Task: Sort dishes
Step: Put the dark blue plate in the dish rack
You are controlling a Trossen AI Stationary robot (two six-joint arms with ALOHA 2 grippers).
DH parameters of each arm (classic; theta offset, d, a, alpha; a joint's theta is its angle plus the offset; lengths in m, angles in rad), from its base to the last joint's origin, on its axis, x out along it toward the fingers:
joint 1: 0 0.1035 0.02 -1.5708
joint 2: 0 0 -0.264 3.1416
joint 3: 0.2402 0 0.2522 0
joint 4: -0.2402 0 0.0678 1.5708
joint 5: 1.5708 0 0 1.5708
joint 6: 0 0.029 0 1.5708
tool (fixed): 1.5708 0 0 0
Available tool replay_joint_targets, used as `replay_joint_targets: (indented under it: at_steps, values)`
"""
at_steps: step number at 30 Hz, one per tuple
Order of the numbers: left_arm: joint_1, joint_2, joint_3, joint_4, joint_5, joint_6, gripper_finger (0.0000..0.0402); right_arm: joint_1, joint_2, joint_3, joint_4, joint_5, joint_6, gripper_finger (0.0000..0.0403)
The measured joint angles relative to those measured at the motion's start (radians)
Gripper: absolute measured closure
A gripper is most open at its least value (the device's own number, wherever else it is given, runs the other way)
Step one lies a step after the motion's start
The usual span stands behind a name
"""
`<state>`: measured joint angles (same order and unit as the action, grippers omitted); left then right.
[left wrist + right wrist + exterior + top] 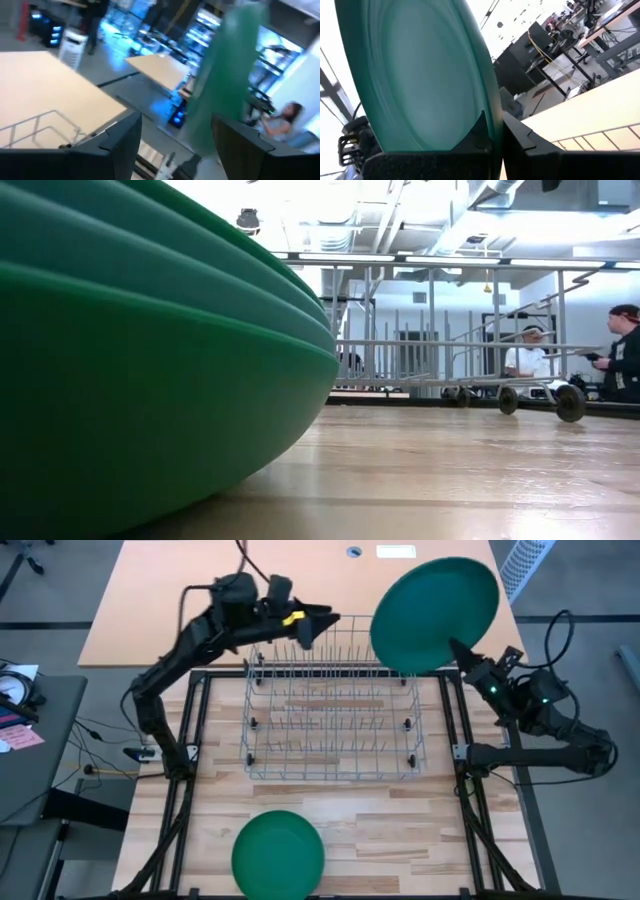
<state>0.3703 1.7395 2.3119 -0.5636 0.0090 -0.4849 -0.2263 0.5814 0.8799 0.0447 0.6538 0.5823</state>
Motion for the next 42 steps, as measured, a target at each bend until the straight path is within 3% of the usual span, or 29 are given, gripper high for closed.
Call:
replay_joint_targets:
  at_steps: [9, 13, 17, 22, 29, 35, 42]
  values:
    - [-0.064, 0.08, -0.001, 0.05, -0.052, -0.033, 0.0171, -0.068, -0.007, 0.0, -0.152, -0.004, 0.008, 0.0382]
    - [-0.1, 0.082, -0.002, 0.034, -0.155, -0.042, 0.0171, -0.103, -0.006, 0.0, -0.181, -0.004, 0.035, 0.0382]
    - [-0.124, 0.079, 0.0, 0.05, -0.242, -0.013, 0.0171, -0.135, -0.006, 0.0, -0.203, -0.055, 0.039, 0.0382]
    - [-0.128, 0.102, 0.002, 0.026, -0.264, -0.039, 0.0171, -0.16, 0.009, 0.0, -0.222, -0.136, 0.041, 0.0382]
    - [-0.14, 0.147, -0.001, 0.033, -0.334, -0.06, 0.0174, -0.163, 0.034, 0.0, -0.251, -0.164, 0.037, 0.0382]
    - [-0.141, 0.146, 0.0, -0.005, -0.44, -0.068, 0.0222, -0.163, 0.034, 0.0, -0.291, -0.17, 0.035, 0.0382]
    - [-0.14, 0.143, 0.0, -0.028, -0.446, -0.073, 0.0311, -0.163, 0.034, 0.0, -0.301, -0.17, 0.03, 0.0382]
